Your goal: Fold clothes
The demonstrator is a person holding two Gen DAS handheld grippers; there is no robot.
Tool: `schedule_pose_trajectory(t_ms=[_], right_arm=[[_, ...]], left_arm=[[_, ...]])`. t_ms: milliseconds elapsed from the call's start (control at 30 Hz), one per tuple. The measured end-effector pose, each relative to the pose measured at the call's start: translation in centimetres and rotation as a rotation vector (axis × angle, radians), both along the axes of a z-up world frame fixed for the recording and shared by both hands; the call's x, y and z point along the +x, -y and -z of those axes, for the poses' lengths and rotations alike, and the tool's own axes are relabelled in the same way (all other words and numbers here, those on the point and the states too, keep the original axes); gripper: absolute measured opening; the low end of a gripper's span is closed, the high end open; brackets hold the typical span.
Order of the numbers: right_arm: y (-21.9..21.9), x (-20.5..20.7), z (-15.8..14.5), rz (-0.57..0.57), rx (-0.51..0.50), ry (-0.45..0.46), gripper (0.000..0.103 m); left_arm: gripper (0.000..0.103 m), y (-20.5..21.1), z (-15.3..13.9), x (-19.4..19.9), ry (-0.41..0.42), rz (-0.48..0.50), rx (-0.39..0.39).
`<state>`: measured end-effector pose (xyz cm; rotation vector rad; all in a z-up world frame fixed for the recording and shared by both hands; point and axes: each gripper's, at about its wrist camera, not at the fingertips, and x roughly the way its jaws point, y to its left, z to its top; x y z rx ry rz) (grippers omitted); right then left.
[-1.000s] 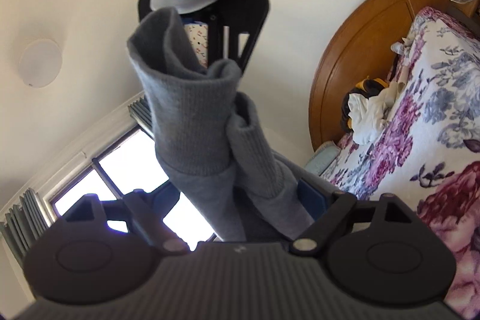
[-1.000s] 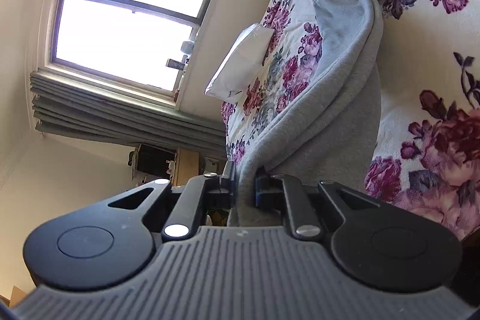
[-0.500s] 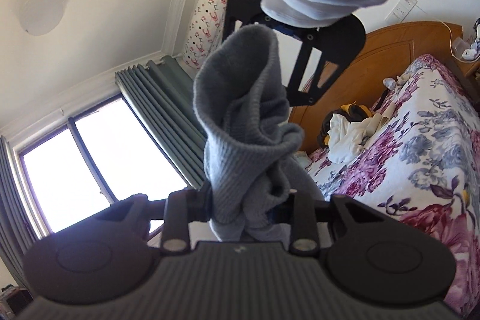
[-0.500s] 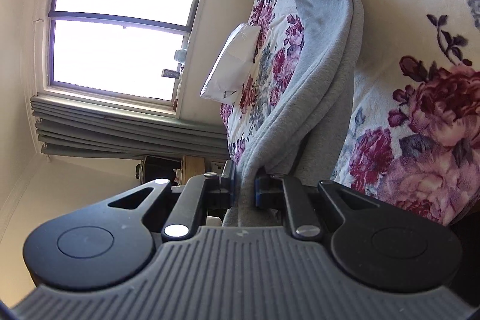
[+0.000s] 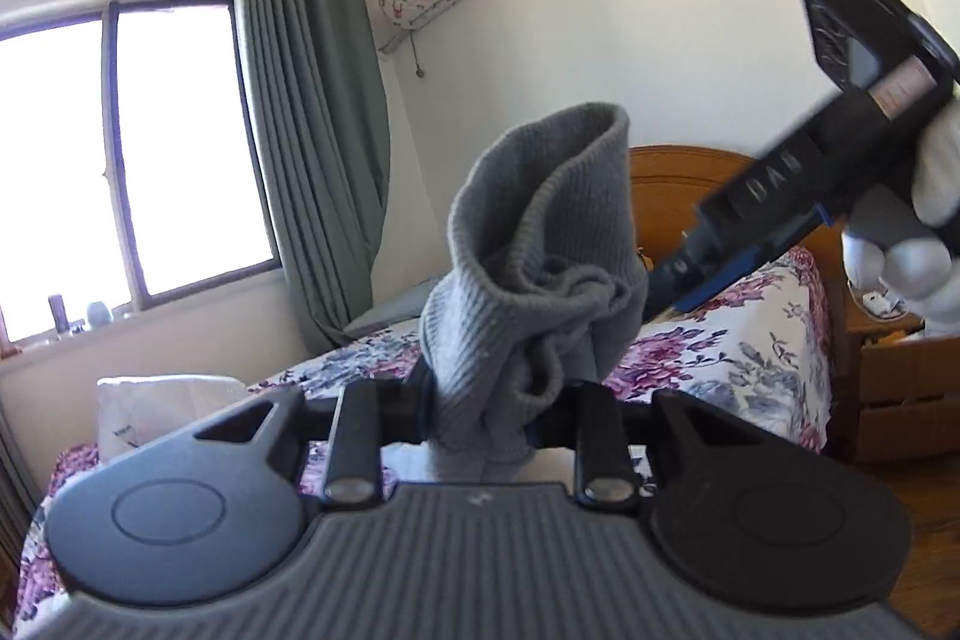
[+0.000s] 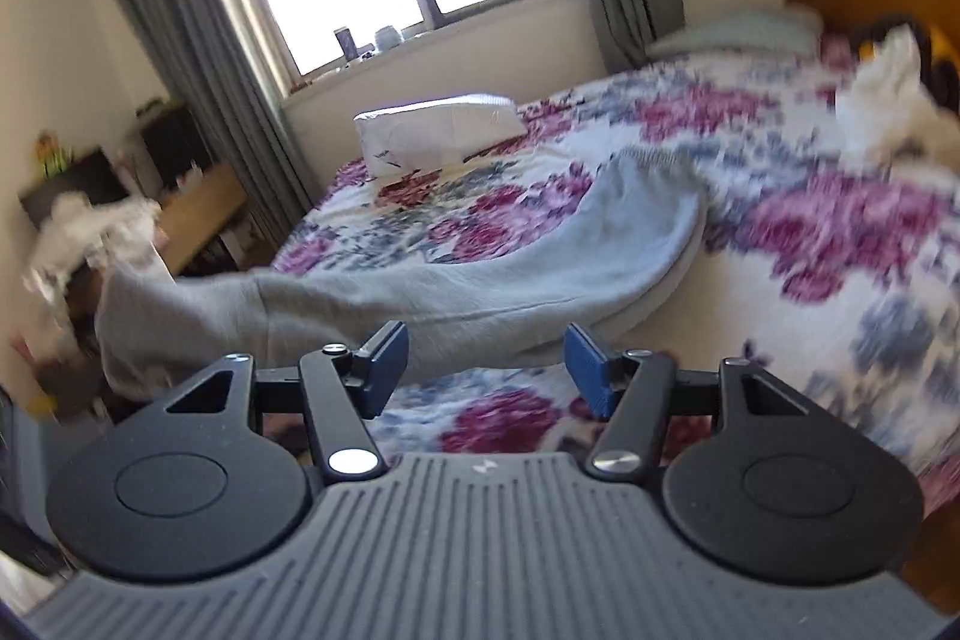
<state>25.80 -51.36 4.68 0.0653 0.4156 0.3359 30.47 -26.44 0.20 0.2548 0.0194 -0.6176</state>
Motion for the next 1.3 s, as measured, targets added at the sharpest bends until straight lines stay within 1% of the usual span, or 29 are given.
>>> schedule_pose_trajectory(t_ms=[67,167,267,333,467,533,700,767,833,867,900,967,1033,1100,1200,1300], right_arm=[[-1.5,-1.4,-0.6,-0.059,-0.137,0.113,0.059],[-3.7,-1.7,-1.3,-0.139,-0.307,0.202,0.059],[-5.8,-1.9,-2.0,-0.218,-0.474,0.289,0.059],[-6.7,-1.4,-2.5,-0.243,-0.514,0.305,0.059],[-7.7,0.4,-4.6,-0.279,-0.474,0.276,0.060],[-8.1,0.8,-5.7,-0.267,-0.456,0.273,0.060],[-8.4,0.7,-6.6,-0.245,-0.443,0.285,0.060],[-8.0,0.8,-6.6,-0.225,-0.394,0.284,0.059],[-7.6,1.0,-6.5,-0.208,-0.327,0.263,0.058],[-7.4,1.1,-6.3,-0.202,-0.301,0.255,0.052],[-7.3,1.0,-5.9,-0.200,-0.281,0.249,0.041],[-7.5,0.5,-5.3,-0.191,-0.254,0.255,0.026],[-7.9,-0.2,-4.9,-0.175,-0.235,0.267,0.021],[-8.4,-1.7,-4.2,-0.158,-0.222,0.297,0.018],[-8.8,-4.1,-4.0,-0.162,-0.194,0.317,0.017],[-9.0,-5.7,-4.6,-0.174,-0.156,0.311,0.017]], left_arm=[[0.026,-0.7,-0.7,0.0,-0.012,0.005,-0.009],[0.026,-1.8,-1.7,-0.3,-0.017,0.012,-0.003],[0.026,-1.9,-2.3,-0.2,-0.030,0.026,-0.006],[0.026,-2.2,-2.7,-0.2,-0.042,0.034,-0.013],[0.026,-3.2,-3.5,-0.3,-0.071,0.034,-0.053],[0.026,-3.5,-3.8,-0.3,-0.080,0.030,-0.070],[0.026,-4.2,-3.7,-0.2,-0.107,0.018,-0.106],[0.026,-4.3,-3.7,-0.2,-0.118,0.013,-0.115],[0.026,-4.4,-3.5,-0.4,-0.123,0.010,-0.116],[0.026,-4.4,-3.6,-0.5,-0.132,0.006,-0.115],[0.026,-4.5,-3.7,-0.7,-0.140,0.003,-0.113],[0.026,-4.5,-3.9,-1.2,-0.152,-0.003,-0.101],[0.026,-4.8,-4.1,-1.9,-0.156,-0.010,-0.084],[0.025,-5.6,-4.5,-2.6,-0.148,-0.018,-0.068],[0.025,-6.6,-5.5,-4.0,-0.141,-0.034,-0.061],[0.025,-8.5,-6.5,-5.5,-0.145,-0.038,-0.073]])
